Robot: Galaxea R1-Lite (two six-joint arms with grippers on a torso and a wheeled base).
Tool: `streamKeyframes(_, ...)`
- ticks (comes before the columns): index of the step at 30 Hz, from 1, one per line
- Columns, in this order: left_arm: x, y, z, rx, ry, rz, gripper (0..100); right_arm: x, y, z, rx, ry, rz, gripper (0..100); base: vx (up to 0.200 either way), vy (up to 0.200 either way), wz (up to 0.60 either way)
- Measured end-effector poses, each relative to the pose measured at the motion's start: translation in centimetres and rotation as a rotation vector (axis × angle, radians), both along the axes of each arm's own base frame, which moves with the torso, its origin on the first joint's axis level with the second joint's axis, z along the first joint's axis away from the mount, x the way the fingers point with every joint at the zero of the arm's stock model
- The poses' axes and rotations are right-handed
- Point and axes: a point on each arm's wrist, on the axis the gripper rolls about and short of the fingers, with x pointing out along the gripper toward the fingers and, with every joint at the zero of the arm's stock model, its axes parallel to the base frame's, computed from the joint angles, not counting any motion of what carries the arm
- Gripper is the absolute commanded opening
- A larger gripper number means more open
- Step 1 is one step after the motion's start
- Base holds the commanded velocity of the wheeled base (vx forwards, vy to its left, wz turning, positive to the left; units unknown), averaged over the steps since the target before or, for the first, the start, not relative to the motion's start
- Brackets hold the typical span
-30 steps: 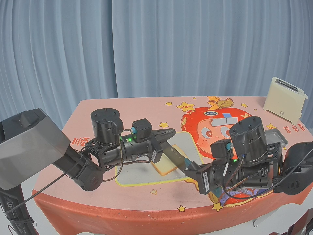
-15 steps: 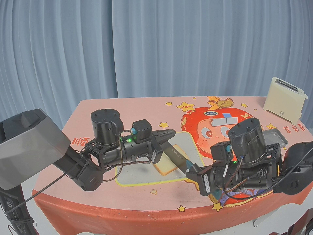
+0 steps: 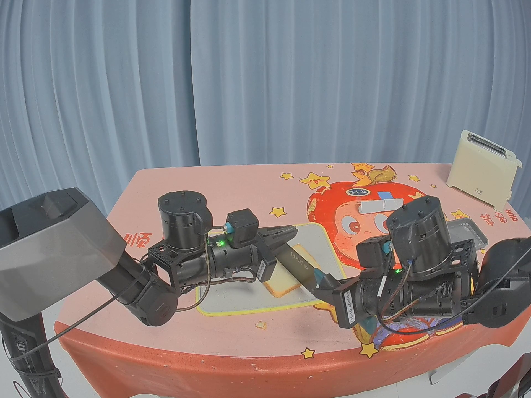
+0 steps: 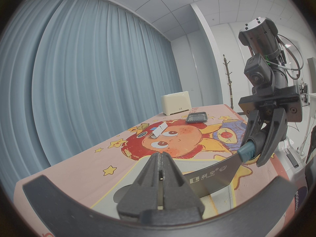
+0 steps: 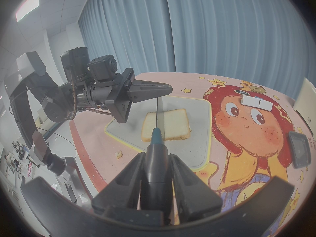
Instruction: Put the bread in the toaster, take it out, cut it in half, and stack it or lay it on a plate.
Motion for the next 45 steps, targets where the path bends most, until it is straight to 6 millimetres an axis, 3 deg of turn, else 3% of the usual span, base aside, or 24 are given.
streamKeyframes(45, -0.1, 0.0, -1.8, 0.03, 0.051, -0.004, 0, 0.2, 0.1, -0.9, -0.021, 0.02, -0.002, 0, 0.0, 0.0, 0.0)
